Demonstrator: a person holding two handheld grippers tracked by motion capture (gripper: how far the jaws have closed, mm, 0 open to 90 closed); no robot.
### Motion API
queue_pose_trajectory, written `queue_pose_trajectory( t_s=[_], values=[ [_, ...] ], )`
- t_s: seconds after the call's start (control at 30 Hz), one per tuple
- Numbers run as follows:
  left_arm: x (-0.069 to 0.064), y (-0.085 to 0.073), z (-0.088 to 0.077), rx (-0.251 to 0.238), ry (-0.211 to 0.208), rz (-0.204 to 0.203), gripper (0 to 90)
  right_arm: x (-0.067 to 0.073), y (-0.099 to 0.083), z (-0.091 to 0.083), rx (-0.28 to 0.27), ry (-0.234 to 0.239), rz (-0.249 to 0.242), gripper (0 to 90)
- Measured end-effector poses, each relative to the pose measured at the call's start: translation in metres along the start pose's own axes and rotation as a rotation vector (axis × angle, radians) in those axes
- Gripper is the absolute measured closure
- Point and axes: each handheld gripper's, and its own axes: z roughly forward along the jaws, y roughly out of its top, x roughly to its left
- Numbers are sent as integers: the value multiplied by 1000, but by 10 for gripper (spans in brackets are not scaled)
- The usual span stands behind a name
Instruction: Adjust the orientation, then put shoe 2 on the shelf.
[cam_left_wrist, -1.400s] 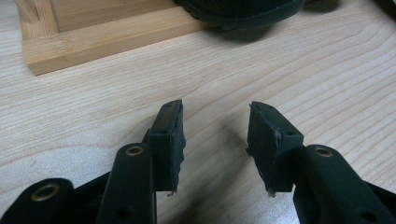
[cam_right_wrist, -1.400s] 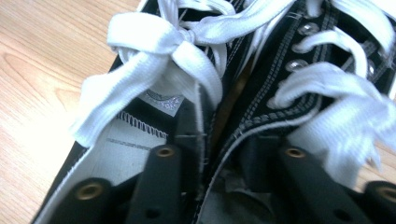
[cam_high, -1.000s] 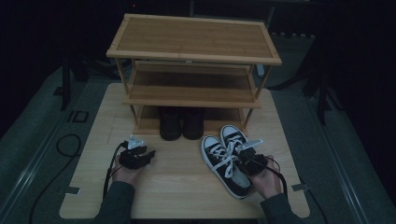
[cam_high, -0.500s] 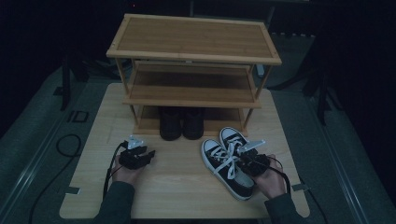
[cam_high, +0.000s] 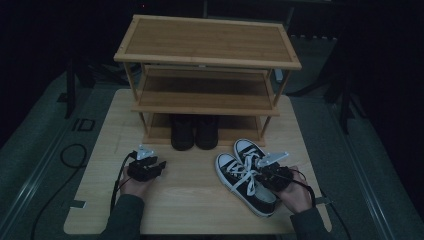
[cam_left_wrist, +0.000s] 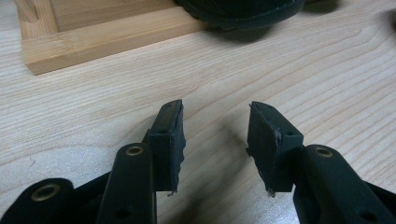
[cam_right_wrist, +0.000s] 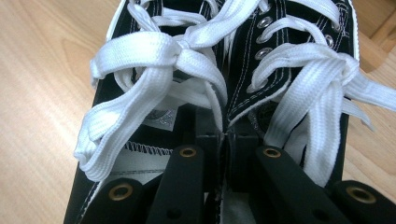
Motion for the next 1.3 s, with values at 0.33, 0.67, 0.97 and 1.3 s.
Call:
queue_pose_trajectory(
  t_s=[0.33,0.67,0.97,1.3],
  values=[
    [0,0,0,0,0,-1,560,-4,-9,-3,-31,43,-86,860],
    [0,0,0,0,1,-1,559,-10,-8,-8,-38,71,-149,861],
    [0,0,0,0,0,-1,559,-16,-9,-11,-70,98,-170,865],
    [0,0,0,-1,-1,-2,560,-19,-13,-13,-112,136,-194,865]
  ],
)
